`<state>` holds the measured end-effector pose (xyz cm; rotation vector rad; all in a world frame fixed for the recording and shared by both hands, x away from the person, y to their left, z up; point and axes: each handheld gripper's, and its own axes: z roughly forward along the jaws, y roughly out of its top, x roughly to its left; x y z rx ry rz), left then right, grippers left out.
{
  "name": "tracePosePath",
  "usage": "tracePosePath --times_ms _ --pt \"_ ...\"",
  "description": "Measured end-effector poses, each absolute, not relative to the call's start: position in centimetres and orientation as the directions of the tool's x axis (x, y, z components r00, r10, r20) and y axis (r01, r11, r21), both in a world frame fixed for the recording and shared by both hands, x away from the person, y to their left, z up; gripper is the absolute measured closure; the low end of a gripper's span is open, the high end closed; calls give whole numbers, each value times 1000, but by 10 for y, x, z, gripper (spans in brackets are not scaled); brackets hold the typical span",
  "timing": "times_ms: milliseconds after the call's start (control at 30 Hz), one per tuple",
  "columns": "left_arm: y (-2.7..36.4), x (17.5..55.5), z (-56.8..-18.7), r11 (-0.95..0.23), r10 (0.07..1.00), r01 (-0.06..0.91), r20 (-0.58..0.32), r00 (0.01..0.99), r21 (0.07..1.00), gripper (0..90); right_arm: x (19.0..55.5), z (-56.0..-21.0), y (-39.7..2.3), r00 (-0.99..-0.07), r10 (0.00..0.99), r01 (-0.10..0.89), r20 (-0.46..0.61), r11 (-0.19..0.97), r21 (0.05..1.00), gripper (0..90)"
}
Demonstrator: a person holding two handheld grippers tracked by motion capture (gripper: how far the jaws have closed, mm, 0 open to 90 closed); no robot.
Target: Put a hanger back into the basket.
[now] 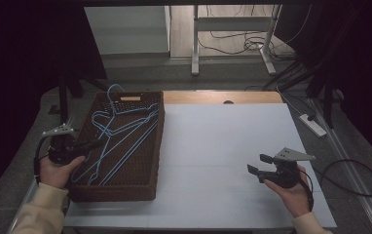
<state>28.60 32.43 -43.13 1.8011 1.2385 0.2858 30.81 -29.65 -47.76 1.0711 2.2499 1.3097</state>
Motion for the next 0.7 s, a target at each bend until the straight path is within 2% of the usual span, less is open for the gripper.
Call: tracePosePath --times_ms 367,700 --pt "313 300 -439 -135 846 679 -273 458 721 869 308 -478 -296 -667 740 444 88 300 844 313" --pt "320 309 -447 -104 854 736 -318 411 669 869 308 -478 -295 -667 741 444 81 308 842 316"
